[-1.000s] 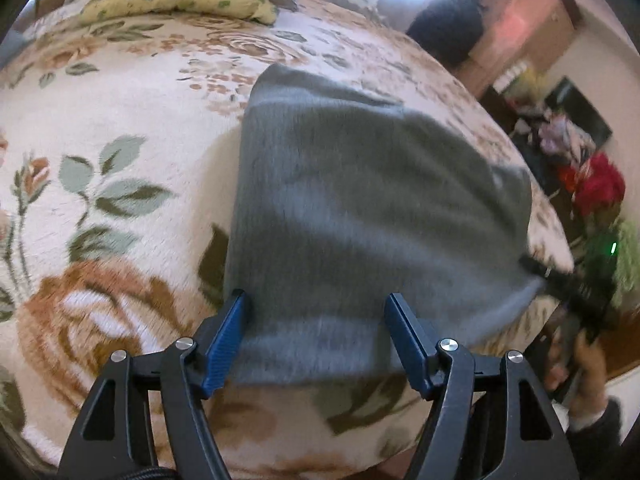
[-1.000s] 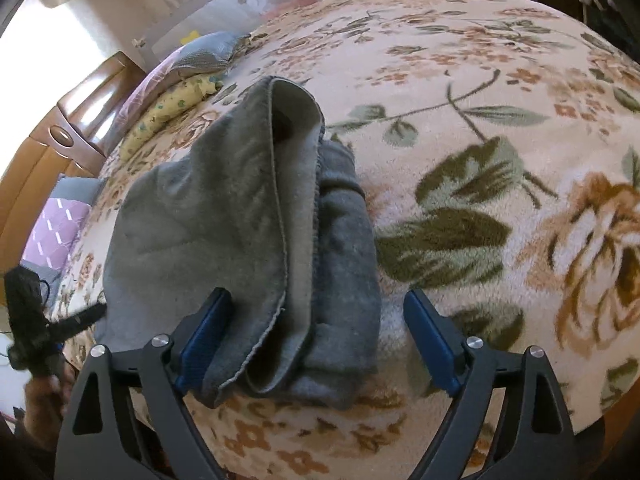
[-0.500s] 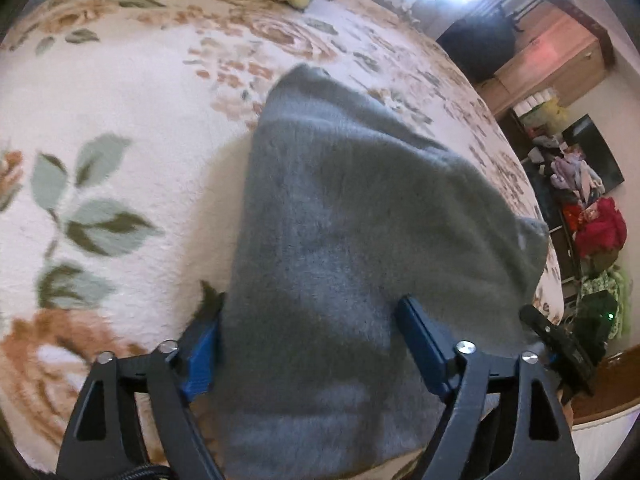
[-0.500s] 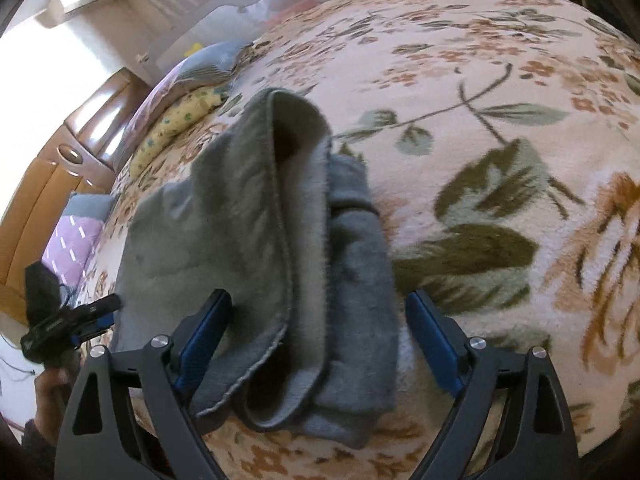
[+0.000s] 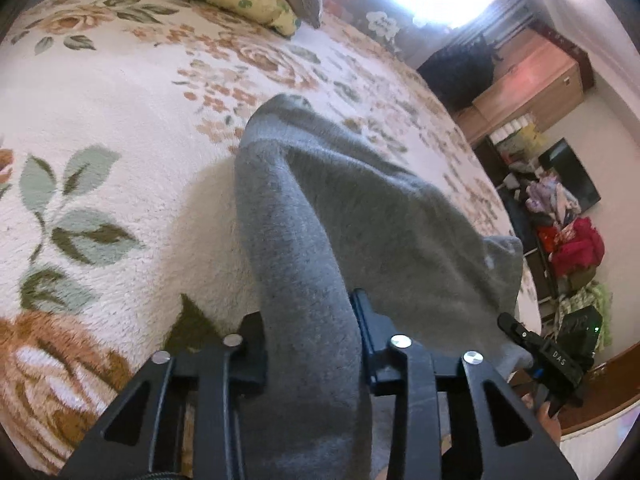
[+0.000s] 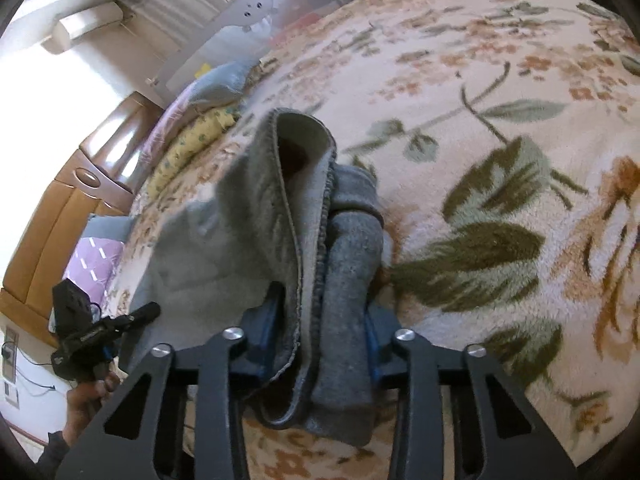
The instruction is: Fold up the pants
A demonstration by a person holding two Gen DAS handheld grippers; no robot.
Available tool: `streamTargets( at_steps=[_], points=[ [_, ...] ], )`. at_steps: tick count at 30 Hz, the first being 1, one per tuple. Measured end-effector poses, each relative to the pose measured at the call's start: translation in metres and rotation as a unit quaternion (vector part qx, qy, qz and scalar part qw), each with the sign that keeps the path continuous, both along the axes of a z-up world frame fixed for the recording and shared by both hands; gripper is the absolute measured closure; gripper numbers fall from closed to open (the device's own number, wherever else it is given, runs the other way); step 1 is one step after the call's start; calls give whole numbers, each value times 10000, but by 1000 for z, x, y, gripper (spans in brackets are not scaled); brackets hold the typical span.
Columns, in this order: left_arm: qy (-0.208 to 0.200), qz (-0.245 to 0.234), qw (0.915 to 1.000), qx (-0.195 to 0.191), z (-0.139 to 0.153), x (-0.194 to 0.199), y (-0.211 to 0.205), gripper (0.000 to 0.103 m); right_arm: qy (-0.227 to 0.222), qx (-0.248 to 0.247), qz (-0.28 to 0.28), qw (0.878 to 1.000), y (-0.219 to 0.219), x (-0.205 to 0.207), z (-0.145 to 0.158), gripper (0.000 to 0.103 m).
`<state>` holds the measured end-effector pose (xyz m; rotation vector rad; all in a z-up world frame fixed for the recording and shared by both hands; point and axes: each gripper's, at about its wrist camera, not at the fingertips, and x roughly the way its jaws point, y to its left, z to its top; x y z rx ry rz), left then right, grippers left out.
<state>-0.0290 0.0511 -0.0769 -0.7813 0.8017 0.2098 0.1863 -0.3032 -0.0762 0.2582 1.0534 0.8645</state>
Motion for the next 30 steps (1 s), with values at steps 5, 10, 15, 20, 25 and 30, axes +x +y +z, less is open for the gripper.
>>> streamTargets(
  at_steps=[5,10,15,20,25,30],
  points=[
    [-385,-40,9992,41,25,-3,-3,78,-317,102,153,9993,7,-6,24,73],
    [-704,-111,9972,239,54,-4,-6,78,-656,178,328,9971,18,-13,49,74],
    [-863,-50,9948,540,73,-8,1,78,-914,204,607,9938,44,-11,66,74],
    [-941,137,9933,652,81,-10,26,78,-1154,318,836,9893,78,-3,80,74],
    [-926,321,9918,822,86,0,61,78,-1260,388,992,9863,127,15,91,74],
    [-822,472,9897,1071,86,16,98,78,-1238,396,1109,9853,177,34,89,74]
  ],
)
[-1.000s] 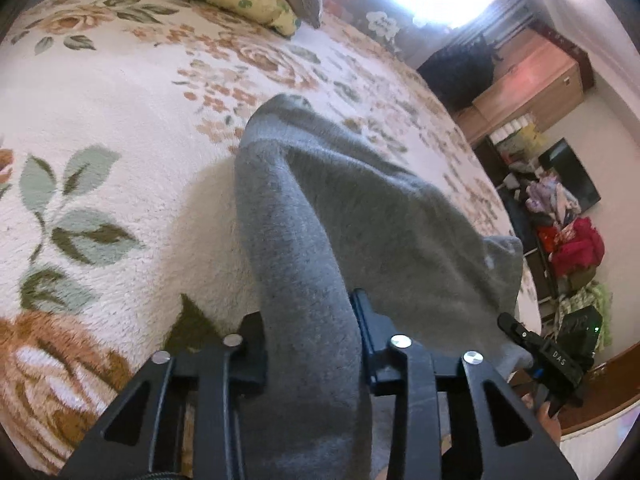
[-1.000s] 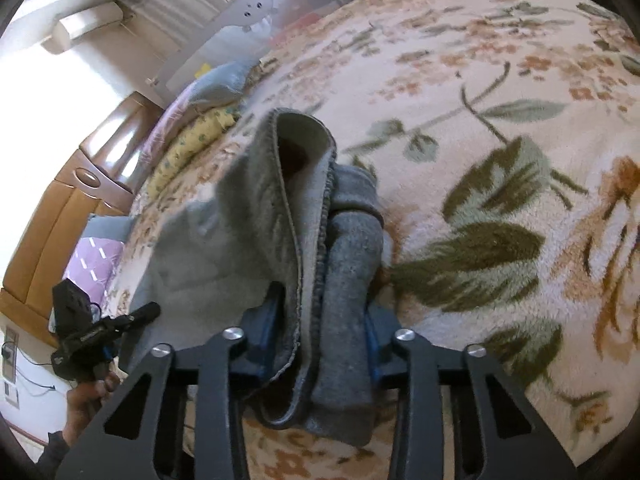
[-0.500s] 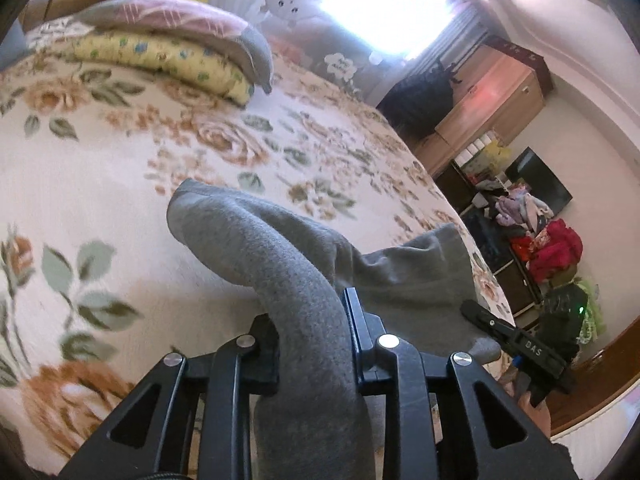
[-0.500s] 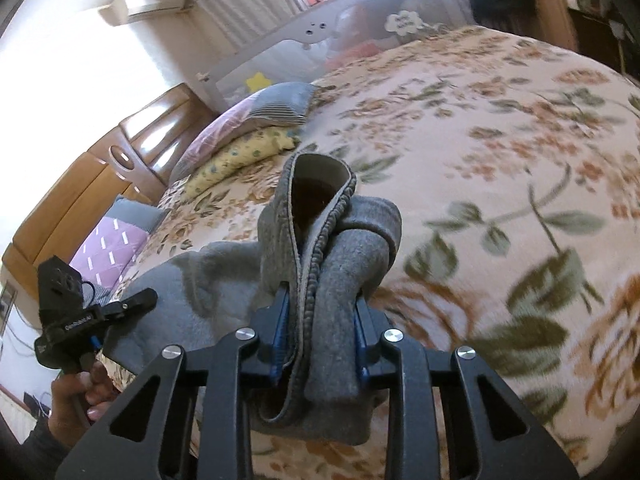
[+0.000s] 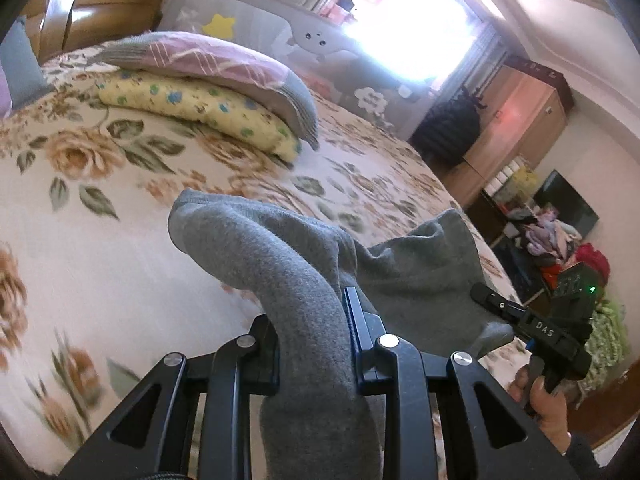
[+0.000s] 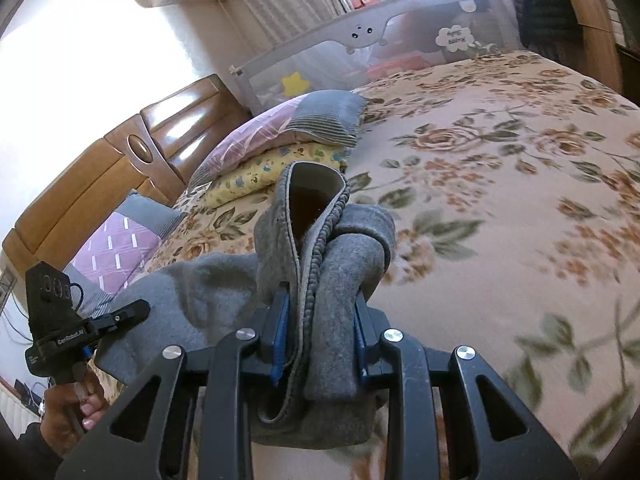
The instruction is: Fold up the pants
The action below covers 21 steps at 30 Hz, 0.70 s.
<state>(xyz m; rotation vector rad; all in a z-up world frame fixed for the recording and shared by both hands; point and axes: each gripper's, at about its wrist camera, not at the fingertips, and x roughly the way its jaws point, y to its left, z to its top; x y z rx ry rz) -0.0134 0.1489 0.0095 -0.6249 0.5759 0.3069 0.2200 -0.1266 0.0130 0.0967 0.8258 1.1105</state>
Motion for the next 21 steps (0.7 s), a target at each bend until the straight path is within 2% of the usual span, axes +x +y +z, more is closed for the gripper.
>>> streamTargets(
  at_steps=[8,16,18,21],
  points=[
    [246,149,9996,74,-14,23,42,78,204,-18,36,9998,62,28,-17,74],
    [589,160,9981,37,-43,20,46,78,406,-413,-7,9983,79,41,-55,74],
    [745,210,9970,-3,-52,15,48,78,577,-556,-151,9967,74,50,-70,72],
    [976,198,9950,-8,-65,11,50,76,753,-911,-337,9924,69,61,-90,60]
  ],
)
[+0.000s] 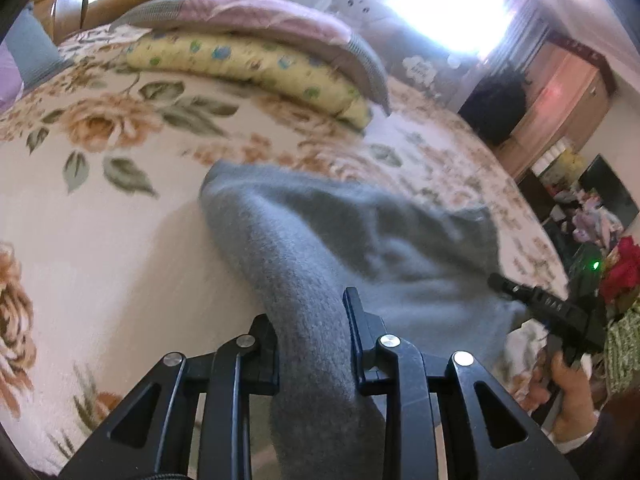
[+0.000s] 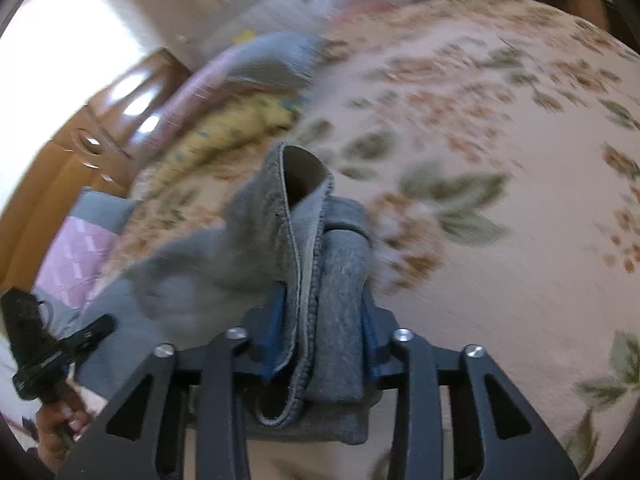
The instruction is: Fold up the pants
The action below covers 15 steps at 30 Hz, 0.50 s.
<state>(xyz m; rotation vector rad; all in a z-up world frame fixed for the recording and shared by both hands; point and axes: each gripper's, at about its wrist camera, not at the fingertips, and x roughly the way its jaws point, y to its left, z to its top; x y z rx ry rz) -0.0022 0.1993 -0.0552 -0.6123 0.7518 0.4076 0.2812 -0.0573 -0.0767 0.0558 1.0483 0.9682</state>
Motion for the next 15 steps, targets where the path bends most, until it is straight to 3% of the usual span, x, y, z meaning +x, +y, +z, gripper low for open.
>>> streamTargets(
  at_steps=[5,7,9,15],
  points=[
    [475,-82,9988,101,-22,0,-2,67,-275,-473,8,9985,-3,3,-13,31],
    [518,-7,9986,85,-25,-4,-1,54,-402,-634,57,9972,-2,5,-16,22],
    [574,87,9983,59,-24,-9,1,46,-495,-755,89,9959,-2,7,-18,20],
    [571,260,9979,186,-7,-30,-8,44,-493,-664,-5,9966,-12,6,-7,17]
  ],
)
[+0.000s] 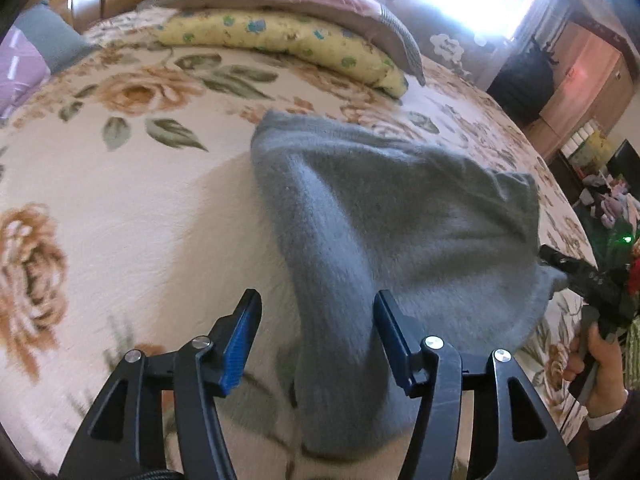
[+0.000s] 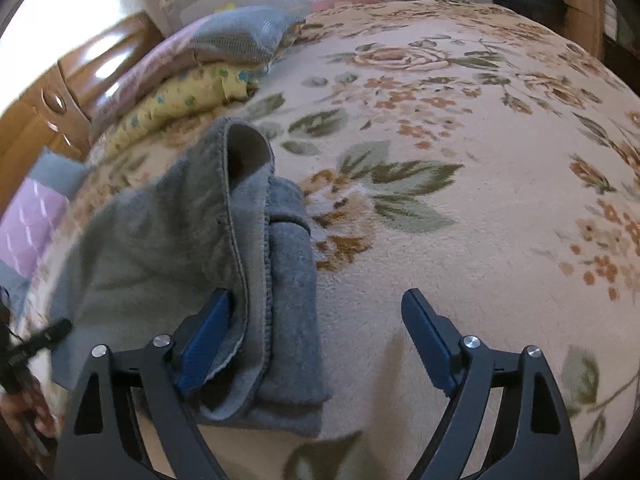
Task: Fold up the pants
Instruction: 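Open both grippers and lay the folded sweatpants flat on the bed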
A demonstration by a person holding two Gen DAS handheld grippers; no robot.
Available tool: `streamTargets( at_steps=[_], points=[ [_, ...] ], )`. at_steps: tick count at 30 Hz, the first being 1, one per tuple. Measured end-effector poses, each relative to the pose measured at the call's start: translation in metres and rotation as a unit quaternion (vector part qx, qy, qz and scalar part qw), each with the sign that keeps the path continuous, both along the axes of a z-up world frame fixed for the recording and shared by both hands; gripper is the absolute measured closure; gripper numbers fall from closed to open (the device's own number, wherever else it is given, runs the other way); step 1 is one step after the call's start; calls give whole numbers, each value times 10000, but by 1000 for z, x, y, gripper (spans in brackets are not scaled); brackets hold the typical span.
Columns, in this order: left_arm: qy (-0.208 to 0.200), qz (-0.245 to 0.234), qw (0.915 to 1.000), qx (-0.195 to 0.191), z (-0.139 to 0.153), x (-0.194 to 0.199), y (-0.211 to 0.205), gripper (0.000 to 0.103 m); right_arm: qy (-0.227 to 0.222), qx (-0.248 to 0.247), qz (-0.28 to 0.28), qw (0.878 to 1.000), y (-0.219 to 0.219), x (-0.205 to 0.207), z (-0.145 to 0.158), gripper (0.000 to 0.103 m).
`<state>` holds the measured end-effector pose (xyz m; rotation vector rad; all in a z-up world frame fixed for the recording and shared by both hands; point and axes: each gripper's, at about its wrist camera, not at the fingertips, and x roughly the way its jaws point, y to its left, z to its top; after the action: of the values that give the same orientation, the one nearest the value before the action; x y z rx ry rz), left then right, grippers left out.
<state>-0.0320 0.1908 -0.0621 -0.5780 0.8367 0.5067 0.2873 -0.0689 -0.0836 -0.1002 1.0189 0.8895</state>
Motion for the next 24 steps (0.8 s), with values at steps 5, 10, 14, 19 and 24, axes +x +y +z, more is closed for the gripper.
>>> streamTargets(
  at_steps=[5,10,14,19,24],
  points=[
    [-55,68,9993,353,23,-14,-29,28,44,651,65,9978,-21,-21,34,16],
    [95,82,9978,649,33,-19,-64,23,7,949,707,9930,-21,-56,57,16],
    [213,167,9973,687,30,-24,-86,21,-172,949,1303,9868,-18,-83,65,16],
    [400,264,9966,667,24,-29,-103,20,-234,888,1709,9810,-24,-108,59,13],
    [321,433,9964,648,30,-38,-110,19,-241,759,1870,9791,-31,-122,49,12]
  ],
)
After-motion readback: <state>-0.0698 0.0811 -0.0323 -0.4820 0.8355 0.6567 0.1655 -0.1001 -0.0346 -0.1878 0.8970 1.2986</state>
